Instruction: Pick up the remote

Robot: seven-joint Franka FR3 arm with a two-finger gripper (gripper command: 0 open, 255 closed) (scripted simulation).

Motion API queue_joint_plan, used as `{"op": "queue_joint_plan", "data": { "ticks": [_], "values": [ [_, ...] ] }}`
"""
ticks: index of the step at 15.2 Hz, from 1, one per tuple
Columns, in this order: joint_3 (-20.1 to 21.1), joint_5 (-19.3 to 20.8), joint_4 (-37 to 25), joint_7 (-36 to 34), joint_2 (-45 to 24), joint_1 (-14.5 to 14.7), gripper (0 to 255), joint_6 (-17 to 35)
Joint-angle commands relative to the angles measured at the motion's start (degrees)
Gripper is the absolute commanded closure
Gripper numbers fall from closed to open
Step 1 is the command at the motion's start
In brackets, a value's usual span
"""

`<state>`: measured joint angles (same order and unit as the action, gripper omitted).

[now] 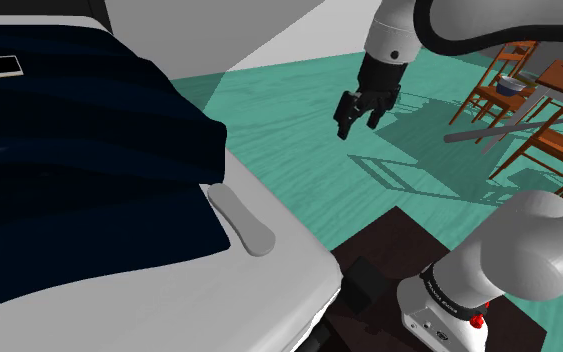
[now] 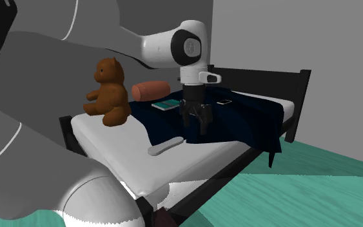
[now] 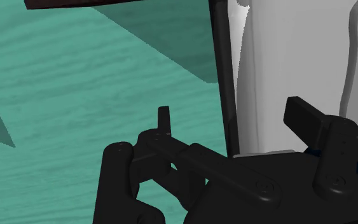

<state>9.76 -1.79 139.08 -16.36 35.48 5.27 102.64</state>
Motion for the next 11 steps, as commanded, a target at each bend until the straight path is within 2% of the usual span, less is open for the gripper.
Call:
{"op": "queue_joint_plan", "data": {
  "ticks": [1, 11],
  "values": [
    [1.88, -1.09, -0.10, -1.80, -2.29, 0.91, 0, 2.27],
    [11.14, -3.45, -2.51, -10.85, -16.45, 4.39, 0, 14.35]
  ]
}}
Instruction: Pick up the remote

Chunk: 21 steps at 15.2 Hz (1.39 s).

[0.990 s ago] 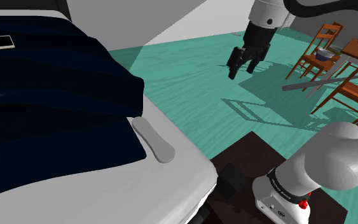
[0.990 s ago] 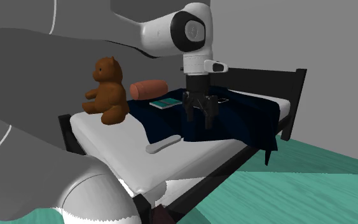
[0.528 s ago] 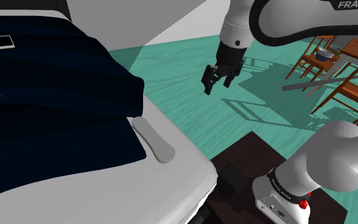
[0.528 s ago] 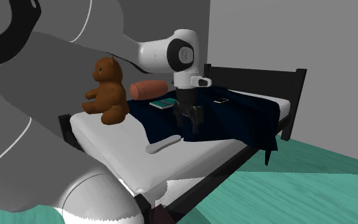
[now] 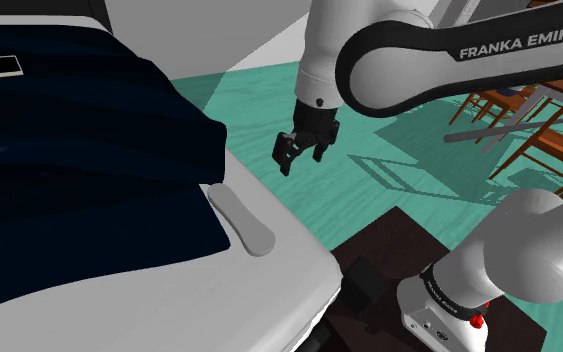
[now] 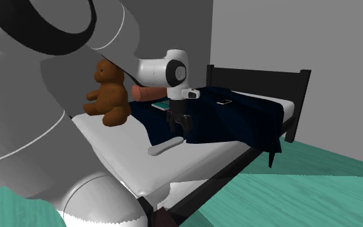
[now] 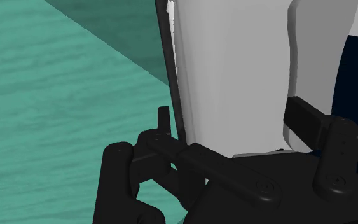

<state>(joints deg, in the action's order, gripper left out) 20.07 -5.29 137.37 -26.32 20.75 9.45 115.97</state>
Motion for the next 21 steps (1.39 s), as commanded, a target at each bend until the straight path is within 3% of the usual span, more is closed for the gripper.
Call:
{"op": "queue_joint_plan", "data": {
  "ticks": [1, 6, 11, 21],
  "values": [
    [1.75, 0.19, -1.39, -1.90, -3.41, 0.45, 0, 2.13],
    [6.02, 2.37, -5.29, -7.49, -12.56, 1.63, 0, 7.24],
    [9.18, 7.12, -10.77, -14.04, -22.72, 3.41, 0, 11.14],
    [8.87, 9.90, -8.66, -16.07, -26.74, 3.81, 0, 16.70]
  ]
}}
